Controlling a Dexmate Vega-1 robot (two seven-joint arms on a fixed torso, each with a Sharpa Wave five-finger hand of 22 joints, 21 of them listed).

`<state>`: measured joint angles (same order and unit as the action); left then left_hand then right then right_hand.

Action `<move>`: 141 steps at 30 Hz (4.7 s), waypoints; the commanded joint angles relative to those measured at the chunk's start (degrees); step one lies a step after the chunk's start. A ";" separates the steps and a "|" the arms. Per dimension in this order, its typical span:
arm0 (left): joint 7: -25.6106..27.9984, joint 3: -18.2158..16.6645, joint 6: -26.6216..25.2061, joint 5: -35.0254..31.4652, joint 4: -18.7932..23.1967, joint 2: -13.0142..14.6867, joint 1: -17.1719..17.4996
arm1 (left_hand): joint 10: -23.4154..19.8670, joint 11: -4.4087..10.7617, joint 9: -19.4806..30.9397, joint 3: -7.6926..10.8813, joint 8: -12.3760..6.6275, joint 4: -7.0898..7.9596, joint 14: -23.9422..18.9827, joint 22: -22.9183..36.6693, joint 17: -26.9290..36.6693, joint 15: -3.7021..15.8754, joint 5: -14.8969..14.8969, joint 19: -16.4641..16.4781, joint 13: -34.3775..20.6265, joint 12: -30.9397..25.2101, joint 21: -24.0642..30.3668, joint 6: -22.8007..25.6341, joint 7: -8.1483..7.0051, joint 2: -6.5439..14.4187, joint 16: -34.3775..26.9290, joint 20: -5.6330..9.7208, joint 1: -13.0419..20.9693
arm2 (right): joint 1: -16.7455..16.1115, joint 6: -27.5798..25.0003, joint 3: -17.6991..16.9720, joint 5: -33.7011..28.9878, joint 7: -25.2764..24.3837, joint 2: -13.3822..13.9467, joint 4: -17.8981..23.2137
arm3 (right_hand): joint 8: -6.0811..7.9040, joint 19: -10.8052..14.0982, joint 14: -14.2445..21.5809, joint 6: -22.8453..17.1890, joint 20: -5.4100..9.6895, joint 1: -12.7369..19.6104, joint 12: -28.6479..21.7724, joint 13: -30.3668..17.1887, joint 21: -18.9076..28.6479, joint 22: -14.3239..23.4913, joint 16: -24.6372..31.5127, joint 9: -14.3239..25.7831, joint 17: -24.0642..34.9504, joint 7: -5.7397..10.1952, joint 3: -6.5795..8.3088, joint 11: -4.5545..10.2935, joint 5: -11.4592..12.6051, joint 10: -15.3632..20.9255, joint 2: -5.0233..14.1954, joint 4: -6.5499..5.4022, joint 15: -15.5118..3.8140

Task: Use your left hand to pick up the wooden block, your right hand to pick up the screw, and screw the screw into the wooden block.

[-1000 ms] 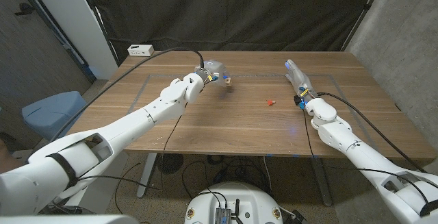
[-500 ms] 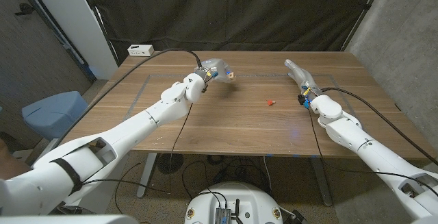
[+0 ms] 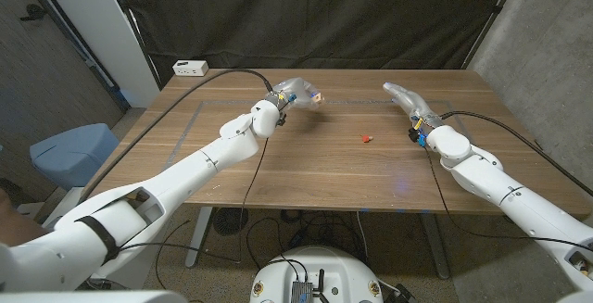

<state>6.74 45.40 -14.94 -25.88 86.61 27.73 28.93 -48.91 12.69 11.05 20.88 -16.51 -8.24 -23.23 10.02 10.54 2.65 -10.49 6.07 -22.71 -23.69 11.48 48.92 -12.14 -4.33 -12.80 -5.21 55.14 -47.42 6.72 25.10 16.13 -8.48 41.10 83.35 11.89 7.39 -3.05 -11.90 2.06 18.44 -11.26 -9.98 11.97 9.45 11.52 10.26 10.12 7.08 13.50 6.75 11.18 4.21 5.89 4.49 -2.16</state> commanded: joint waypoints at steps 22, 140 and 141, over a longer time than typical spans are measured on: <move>-0.70 -3.58 9.41 24.26 -6.59 -3.45 1.11 | 2.43 0.02 0.35 -0.97 1.89 0.29 0.51 0.40 0.50 5.23 -0.79 0.87 -0.51 1.87 0.31 -2.29 -0.04 1.33 0.18 -0.32 -0.48 | 1.04 -9.88 2.41 -13.76 7.77 14.15 12.51 | 0.81 2.58 1.38 -3.77 -1.16 11.25 0.47 -0.55 -0.70 0.15 -0.15 0.59 0.32 5.26 3.01 0.22 0.61 -0.14 -5.21 6.32 -1.23; 4.90 -6.70 20.14 36.10 -11.15 -7.81 7.45 | 2.88 0.02 0.69 -3.14 3.48 -0.25 0.58 0.93 0.47 4.32 -1.75 3.81 -2.73 4.52 1.09 -1.95 0.37 4.11 0.27 0.18 1.03 | 9.77 -18.61 15.73 -62.77 33.70 13.15 23.35 | 4.31 6.72 2.25 -12.70 -6.28 27.38 0.64 -0.81 -0.88 0.22 0.00 2.43 0.95 3.74 7.98 -1.11 -0.59 -3.43 -13.18 5.34 0.79; 4.96 -6.68 20.17 36.06 -11.27 -7.88 7.39 | 2.87 0.02 0.69 -3.15 3.50 -0.25 0.58 0.93 0.47 4.30 -1.74 3.78 -2.74 4.53 1.07 -1.98 0.39 4.11 0.27 0.15 1.04 | 9.78 -18.59 15.76 -62.82 33.75 12.99 23.25 | 4.32 6.73 2.24 -12.72 -6.29 27.39 0.66 -0.81 -0.88 0.22 -0.01 2.44 0.96 3.74 7.99 -1.12 -0.59 -3.48 -13.19 5.33 0.79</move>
<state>11.83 38.49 4.72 10.27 76.66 20.45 37.07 -45.52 12.59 11.61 17.96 -12.97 -8.48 -22.72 10.81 10.94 2.55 -11.87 9.93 -25.14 -19.25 12.64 46.51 -11.57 -0.50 -12.43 -5.00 55.85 -37.94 -11.48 40.11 -43.57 23.10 55.18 106.70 15.93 13.74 -0.82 -24.38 -4.30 45.28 -10.35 -10.52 11.04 9.45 11.14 12.41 10.81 10.94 21.21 5.83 10.74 0.80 -7.08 9.88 -1.12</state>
